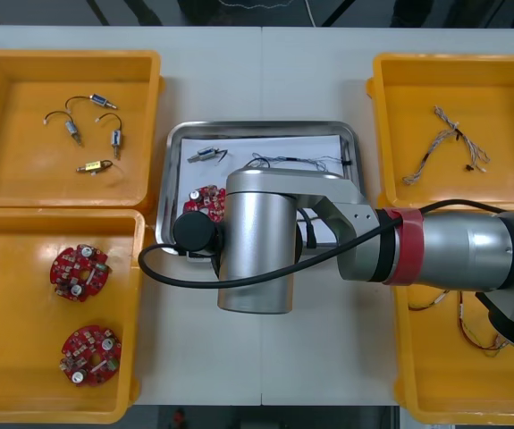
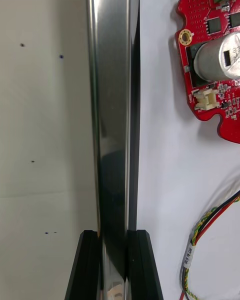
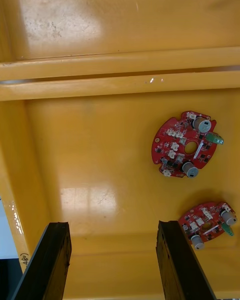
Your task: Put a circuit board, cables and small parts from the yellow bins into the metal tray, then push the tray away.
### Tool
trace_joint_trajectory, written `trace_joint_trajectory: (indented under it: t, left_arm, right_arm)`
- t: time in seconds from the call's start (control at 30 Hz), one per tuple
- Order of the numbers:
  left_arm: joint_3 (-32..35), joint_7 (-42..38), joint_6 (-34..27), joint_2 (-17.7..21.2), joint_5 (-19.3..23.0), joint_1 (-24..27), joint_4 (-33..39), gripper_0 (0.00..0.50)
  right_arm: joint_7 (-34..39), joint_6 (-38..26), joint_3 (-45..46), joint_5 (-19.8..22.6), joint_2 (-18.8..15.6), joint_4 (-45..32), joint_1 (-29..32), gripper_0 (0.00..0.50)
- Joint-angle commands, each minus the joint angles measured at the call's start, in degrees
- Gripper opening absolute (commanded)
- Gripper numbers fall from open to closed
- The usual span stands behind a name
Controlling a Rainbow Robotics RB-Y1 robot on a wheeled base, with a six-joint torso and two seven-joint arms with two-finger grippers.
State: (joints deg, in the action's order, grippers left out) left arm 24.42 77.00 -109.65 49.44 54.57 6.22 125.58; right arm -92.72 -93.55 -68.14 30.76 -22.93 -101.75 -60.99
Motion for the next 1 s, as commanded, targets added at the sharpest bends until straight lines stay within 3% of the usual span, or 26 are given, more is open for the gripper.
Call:
trace_joint_trajectory:
  t: [0.03, 0.4, 1.0]
  left_arm:
    - [1.8, 1.5, -0.3, 2.3, 0.4, -0.9, 1.5, 0.5]
    - [1.8, 1.5, -0.3, 2.3, 0.4, -0.9, 1.5, 0.5]
    - [1.8, 1.5, -0.3, 2.3, 0.4, -0.9, 1.5, 0.5]
  right_arm:
    - [-0.5, 0.9, 1.4, 0.4, -0.3, 1.5, -4.2, 0.0]
    - [-1.8, 2.9, 2.0, 3.9, 0.8, 7.1, -8.8, 0.0]
    - [-5.0, 7.5, 1.9, 4.0, 1.8, 13.9, -13.2, 0.0]
